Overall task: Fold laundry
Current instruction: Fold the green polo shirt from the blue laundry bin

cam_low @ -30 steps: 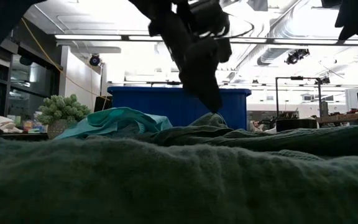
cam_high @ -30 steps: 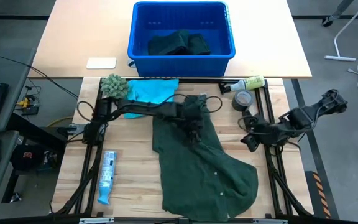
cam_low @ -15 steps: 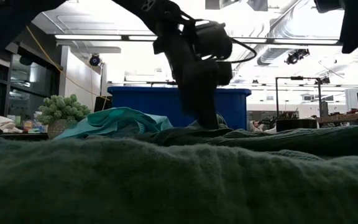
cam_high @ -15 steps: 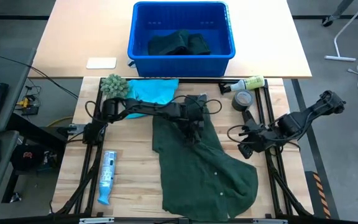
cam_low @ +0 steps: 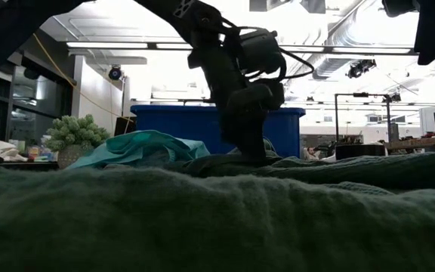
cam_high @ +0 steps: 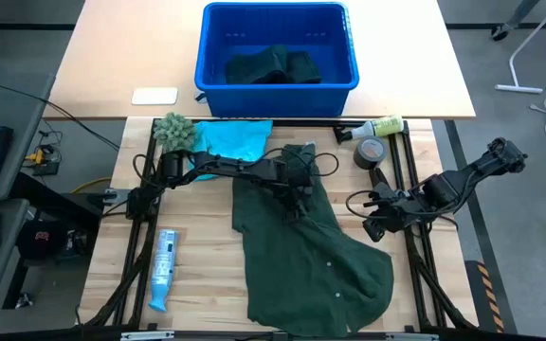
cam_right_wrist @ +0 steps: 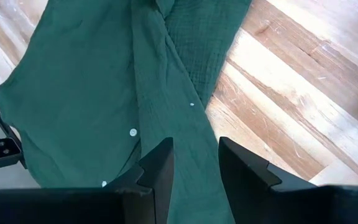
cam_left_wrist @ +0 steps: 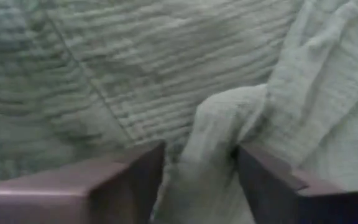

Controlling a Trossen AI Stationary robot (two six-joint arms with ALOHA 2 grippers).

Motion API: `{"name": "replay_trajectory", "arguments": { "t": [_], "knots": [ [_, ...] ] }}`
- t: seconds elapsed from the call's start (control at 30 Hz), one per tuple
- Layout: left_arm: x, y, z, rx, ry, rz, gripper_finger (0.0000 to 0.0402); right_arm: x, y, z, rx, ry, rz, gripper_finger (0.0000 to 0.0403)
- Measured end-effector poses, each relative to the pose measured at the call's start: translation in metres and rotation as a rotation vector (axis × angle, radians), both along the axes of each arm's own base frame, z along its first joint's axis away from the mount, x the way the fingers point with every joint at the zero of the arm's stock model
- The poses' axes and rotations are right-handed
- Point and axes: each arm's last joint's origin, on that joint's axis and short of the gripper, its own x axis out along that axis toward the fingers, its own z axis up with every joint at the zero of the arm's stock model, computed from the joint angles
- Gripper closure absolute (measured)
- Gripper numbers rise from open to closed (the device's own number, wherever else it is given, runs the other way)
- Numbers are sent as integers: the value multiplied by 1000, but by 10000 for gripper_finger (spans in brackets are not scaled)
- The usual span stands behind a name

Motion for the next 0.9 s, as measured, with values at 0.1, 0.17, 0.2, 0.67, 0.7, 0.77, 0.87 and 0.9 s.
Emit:
{"name": "replay_trajectory", "arguments": {
  "t": [0.1,0.17,0.2,0.67,0.7,0.77,0.87,0.9],
  "knots": [
    [1,-10,0,-32,3,-7,355,0,0,0,0,0,0,292],
    [1,-17,0,-67,5,-2,386,0,0,0,0,-1,0,292],
    [1,-20,1,-71,5,1,387,0,0,0,0,-1,0,292],
    [-34,-52,89,144,-72,-71,401,-2,8,-1,111,57,54,292],
    [-37,-53,93,155,-68,-74,401,-2,11,-3,125,73,65,292],
    [-41,-55,96,185,-47,-85,401,-1,19,-7,142,118,107,292],
    [-44,-59,95,206,-17,-98,401,2,35,-17,137,199,170,292],
    [-44,-59,95,206,-17,-100,401,3,42,-22,123,229,194,292]
  ]
}}
